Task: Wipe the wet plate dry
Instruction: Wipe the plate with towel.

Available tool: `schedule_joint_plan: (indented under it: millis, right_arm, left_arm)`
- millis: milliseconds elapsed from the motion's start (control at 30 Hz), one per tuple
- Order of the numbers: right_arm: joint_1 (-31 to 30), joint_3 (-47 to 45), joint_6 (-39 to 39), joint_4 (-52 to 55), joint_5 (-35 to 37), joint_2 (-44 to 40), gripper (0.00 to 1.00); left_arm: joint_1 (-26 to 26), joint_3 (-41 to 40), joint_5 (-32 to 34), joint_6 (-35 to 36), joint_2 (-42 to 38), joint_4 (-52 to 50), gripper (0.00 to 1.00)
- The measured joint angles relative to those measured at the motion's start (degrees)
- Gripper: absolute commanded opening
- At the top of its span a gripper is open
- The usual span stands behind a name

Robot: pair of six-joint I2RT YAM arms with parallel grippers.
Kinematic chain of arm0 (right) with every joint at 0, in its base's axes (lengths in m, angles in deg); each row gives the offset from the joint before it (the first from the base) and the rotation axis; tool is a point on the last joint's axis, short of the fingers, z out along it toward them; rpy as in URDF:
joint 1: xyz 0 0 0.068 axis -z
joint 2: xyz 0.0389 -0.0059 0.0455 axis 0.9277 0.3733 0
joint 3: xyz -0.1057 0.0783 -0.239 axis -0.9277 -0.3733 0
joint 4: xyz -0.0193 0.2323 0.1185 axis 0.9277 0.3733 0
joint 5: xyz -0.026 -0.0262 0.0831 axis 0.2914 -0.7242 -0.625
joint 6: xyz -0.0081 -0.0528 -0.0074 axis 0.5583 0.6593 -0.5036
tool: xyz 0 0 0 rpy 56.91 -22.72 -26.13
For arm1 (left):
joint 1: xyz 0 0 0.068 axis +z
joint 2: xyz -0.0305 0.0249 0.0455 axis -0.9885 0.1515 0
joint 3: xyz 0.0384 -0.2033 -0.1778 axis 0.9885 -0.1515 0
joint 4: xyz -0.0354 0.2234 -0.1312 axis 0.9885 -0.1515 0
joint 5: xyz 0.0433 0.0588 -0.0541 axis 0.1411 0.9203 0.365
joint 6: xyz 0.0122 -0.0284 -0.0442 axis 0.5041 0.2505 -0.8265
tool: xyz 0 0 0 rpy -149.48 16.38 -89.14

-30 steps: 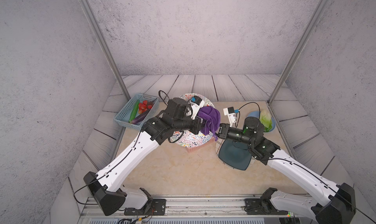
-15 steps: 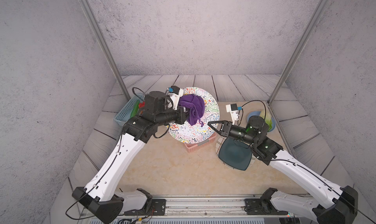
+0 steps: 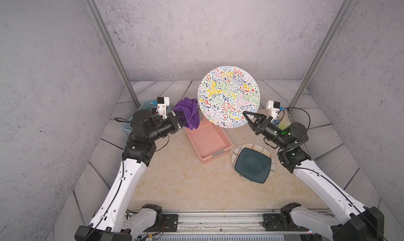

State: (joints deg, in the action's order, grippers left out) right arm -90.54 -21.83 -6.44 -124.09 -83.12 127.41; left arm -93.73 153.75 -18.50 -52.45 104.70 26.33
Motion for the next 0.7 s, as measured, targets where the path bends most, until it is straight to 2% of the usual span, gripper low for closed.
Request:
schedule_joint_plan:
  millis: [133,333,467,533,700]
  right_arm:
    - [-0.63,-0.79,-5.99,-10.16,-2.91,0.9,0.0]
    - [-5.33,1.2,-9.62,-17.53,-5.92,7.54,0.0]
    - [-10.99,4.28,-9.97,-20.02,-7.43,11.67,0.0]
    - [-12.66,6.05,-10.12,-21.53,-8.39,13.03,0.0]
    - [-12.98,13.11,-9.97,-21.73,-8.85,14.78,0.0]
  left_arm:
    - [-0.15,-0.72,-2.84,-10.32,0.9,10.01,0.0]
    - [-2.05,2.45,-4.79,-15.72,0.79,15.34,0.0]
    - [-4.5,4.2,-4.9,-16.87,1.49,17.99,0.0]
    - [-7.63,4.2,-5.09,-16.83,2.4,19.89,0.0]
    - [-17.16,3.43,-4.22,-8.74,2.56,16.7,0.0]
